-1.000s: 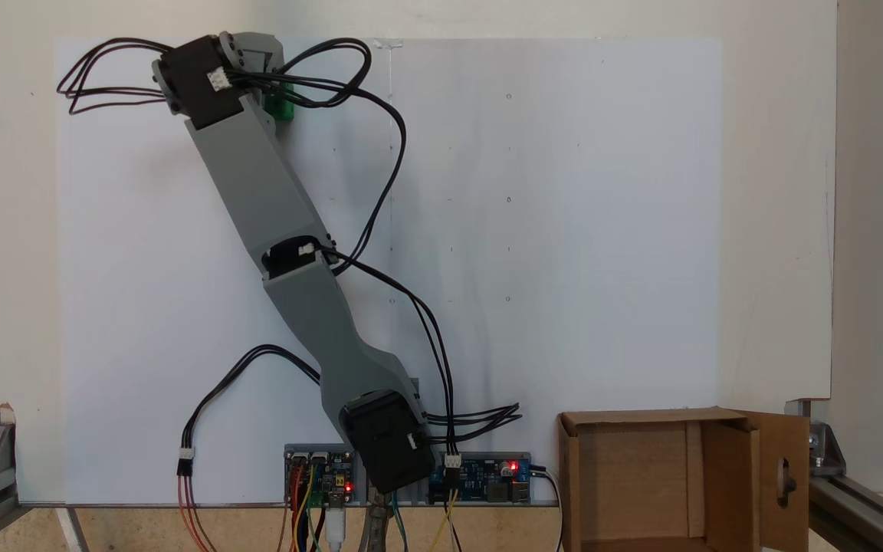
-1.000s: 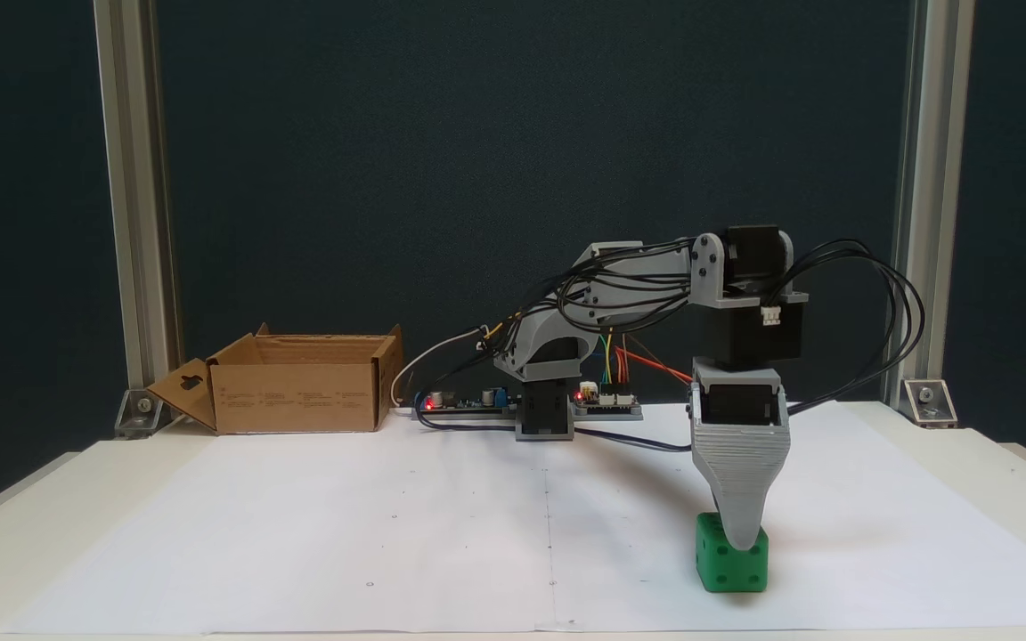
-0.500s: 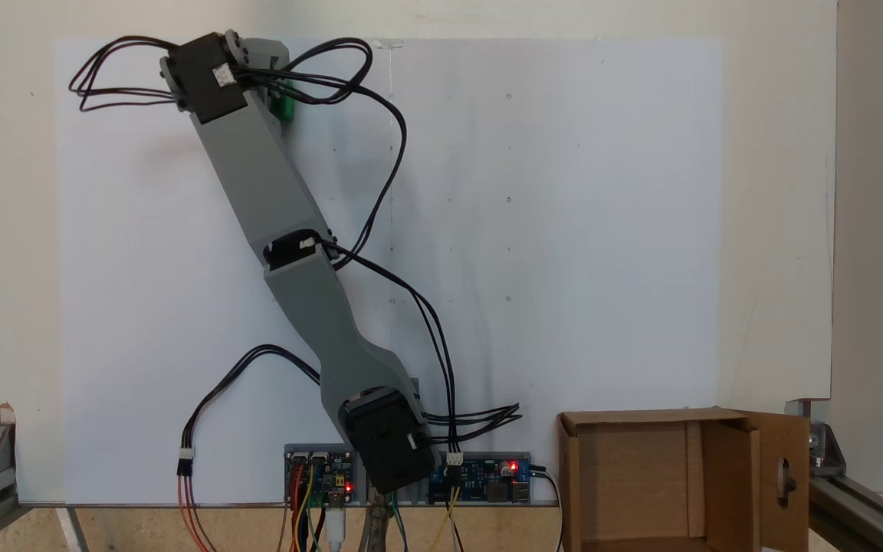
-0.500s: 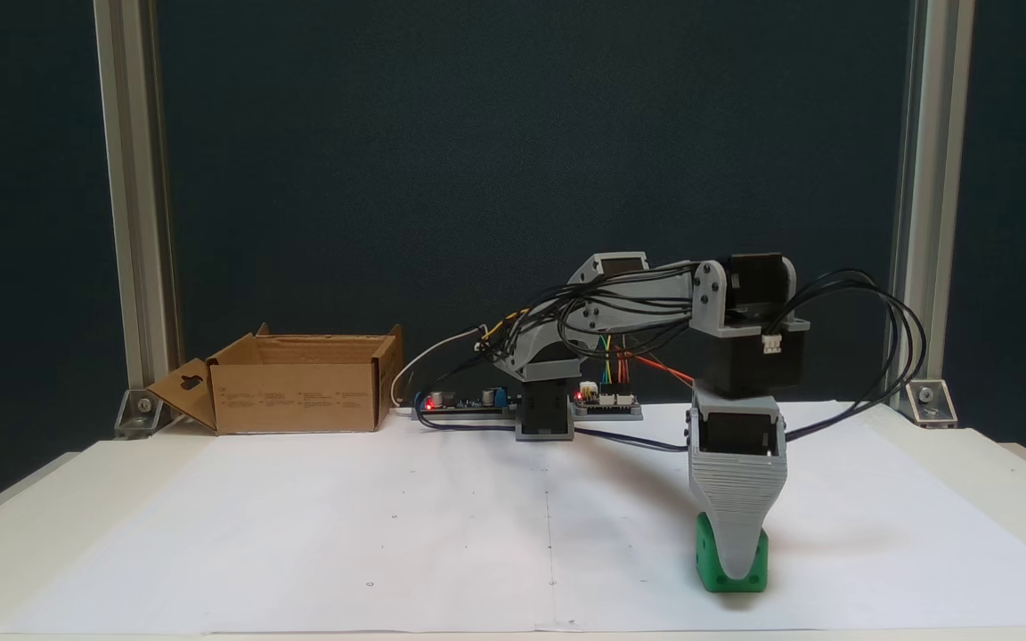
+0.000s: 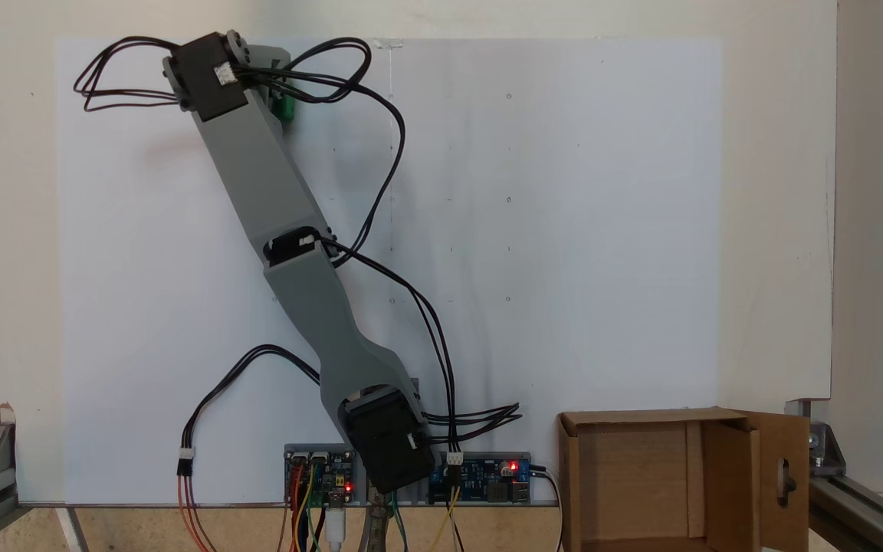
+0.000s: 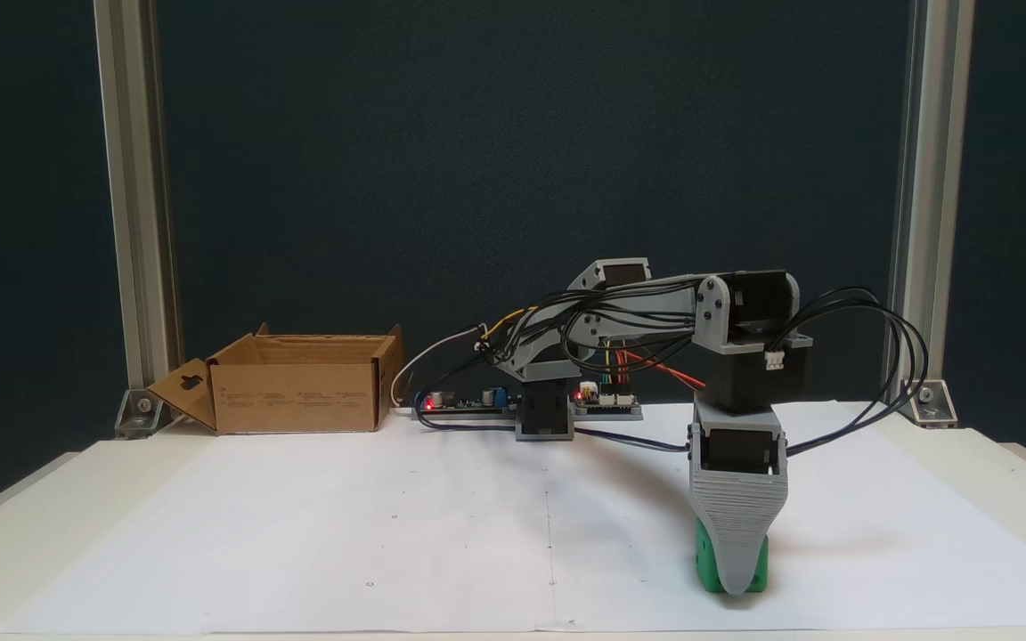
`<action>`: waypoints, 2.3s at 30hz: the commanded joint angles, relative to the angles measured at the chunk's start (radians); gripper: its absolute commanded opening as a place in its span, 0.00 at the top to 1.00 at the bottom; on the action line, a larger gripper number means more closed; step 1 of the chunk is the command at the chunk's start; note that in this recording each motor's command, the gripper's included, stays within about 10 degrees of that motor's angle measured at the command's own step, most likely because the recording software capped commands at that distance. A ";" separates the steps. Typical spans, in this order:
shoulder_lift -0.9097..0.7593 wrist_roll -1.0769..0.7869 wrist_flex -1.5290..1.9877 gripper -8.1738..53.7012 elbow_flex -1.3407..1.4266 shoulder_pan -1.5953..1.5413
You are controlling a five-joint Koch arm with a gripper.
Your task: Grasp a green dice and put it in the bin.
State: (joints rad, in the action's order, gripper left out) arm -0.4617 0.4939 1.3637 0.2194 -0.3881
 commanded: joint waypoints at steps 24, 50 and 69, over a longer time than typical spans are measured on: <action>0.000 0.063 -0.080 0.36 -0.067 0.014; -0.438 0.063 -0.557 0.68 0.699 0.109; -1.195 -0.104 -0.362 0.68 1.085 0.476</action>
State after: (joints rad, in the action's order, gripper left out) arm -1.5877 0.4771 0.9449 1.3269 0.0782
